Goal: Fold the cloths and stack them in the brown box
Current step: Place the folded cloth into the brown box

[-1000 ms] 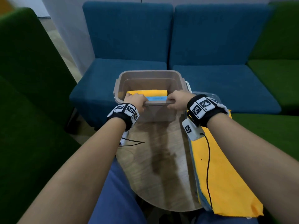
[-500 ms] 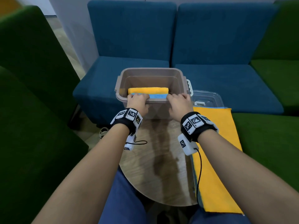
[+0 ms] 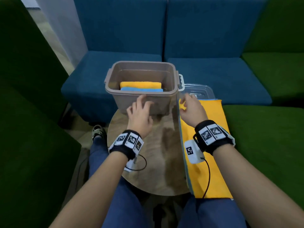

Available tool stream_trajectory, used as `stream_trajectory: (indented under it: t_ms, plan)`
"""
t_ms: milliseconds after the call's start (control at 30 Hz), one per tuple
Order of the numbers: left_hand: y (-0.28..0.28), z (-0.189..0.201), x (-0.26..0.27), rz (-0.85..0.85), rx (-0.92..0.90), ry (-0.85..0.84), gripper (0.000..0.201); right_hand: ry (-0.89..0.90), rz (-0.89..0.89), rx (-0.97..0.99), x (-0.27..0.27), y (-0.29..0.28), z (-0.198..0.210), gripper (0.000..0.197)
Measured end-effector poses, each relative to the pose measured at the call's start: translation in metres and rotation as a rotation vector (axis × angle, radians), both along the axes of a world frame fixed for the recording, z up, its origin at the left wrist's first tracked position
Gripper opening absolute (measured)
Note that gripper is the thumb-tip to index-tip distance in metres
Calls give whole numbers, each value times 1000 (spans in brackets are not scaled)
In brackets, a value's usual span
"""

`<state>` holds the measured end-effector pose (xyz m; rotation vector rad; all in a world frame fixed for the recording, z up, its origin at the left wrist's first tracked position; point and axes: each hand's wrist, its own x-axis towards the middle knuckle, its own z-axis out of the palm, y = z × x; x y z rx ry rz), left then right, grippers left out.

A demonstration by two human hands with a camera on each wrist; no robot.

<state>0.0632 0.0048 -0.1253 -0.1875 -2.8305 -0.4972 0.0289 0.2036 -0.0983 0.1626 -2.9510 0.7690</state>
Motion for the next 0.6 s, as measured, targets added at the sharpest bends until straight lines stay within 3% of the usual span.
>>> stream_trajectory:
  t_ms: [133, 200, 300, 400, 600]
  plan:
    - [37, -23, 33, -152, 95, -167, 45, -403, -132, 196, 17, 35, -40, 3]
    - [56, -33, 43, -277, 226, -276, 26, -472, -140, 141, 24, 43, -59, 7]
    - [80, -44, 58, -334, 344, -481, 10, -442, -134, 44, 30, 49, -75, 22]
    - [95, -56, 71, -356, 399, -645, 25, -418, -111, 41, 32, 51, -76, 18]
    - [107, -72, 85, -238, 521, -670, 50, -382, -62, 12, 34, 53, -79, 15]
